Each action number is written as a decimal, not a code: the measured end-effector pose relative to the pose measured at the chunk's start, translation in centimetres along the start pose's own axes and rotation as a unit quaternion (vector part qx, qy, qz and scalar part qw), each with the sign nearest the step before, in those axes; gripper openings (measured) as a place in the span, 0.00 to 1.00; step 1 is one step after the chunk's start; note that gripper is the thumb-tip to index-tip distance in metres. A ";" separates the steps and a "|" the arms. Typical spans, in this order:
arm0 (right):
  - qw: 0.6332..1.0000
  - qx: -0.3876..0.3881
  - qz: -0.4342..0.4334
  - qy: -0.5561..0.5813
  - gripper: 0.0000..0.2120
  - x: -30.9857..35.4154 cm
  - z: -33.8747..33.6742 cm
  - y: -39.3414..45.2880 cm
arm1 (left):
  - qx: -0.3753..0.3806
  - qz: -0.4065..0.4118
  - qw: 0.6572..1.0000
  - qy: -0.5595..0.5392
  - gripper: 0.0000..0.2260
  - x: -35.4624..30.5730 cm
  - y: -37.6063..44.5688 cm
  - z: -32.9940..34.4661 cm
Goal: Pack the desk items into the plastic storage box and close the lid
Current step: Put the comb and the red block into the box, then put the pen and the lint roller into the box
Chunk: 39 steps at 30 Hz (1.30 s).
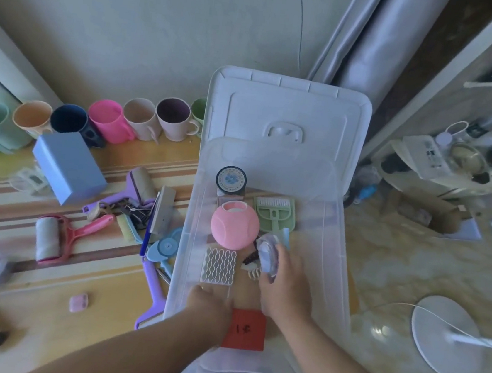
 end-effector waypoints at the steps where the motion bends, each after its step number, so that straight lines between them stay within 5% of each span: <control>1: 1.000 -0.010 0.009 -0.024 0.33 -0.3 -0.2 0.1 | -0.010 0.005 1.000 0.005 0.38 0.1 -0.4 0.0; 6: 0.988 0.019 0.038 -0.146 0.41 -1.0 -0.4 0.6 | -0.065 0.040 0.996 0.035 0.32 -0.7 -2.4 -0.3; 9: 0.982 0.043 0.045 -0.178 0.50 -0.7 -0.2 0.4 | -0.180 0.094 0.979 0.013 0.23 -1.2 -4.6 -2.3; 14: 0.977 0.002 0.030 -0.210 0.41 -0.2 -0.4 0.4 | -0.459 0.249 0.850 -0.061 0.17 1.5 -11.5 -4.9; 16: 0.976 -0.009 0.030 -0.214 0.38 -0.4 -0.1 0.7 | -0.560 0.215 0.794 -0.096 0.13 5.4 -13.7 -4.4; 18: 0.978 -0.020 0.040 -0.202 0.32 -0.7 0.3 1.2 | -0.606 0.135 0.774 -0.128 0.13 9.9 -14.6 -3.3; 24: 0.980 -0.015 0.056 -0.190 0.25 -1.2 1.9 2.3 | -0.512 -0.065 0.825 -0.229 0.12 20.1 -11.9 3.3; 29: 0.984 0.070 0.070 -0.149 0.19 -0.9 2.1 1.5 | -0.400 -0.108 0.883 -0.221 0.23 21.5 -8.0 6.4; 32: 0.988 0.053 0.074 -0.123 0.19 0.9 0.3 0.1 | -0.369 -0.103 0.896 -0.224 0.28 22.1 -6.4 5.5; 35: 0.999 -0.018 -0.026 -0.030 0.27 6.3 -1.5 -1.7 | -0.395 -0.122 0.882 -0.226 0.27 24.1 -6.6 3.3; 39: 0.967 -0.094 -0.227 0.070 0.22 17.4 -3.6 -5.3 | -0.521 -0.183 0.802 -0.229 0.23 29.8 -10.8 0.3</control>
Point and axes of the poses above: each hand's wrist, its own y-axis towards the middle knuckle, its own z-axis out of the palm, x = y × z, the point moved 7 cm from there along y, towards the middle knuckle, and after that the axes turned 12 degrees about z, right-handed, at the moved point
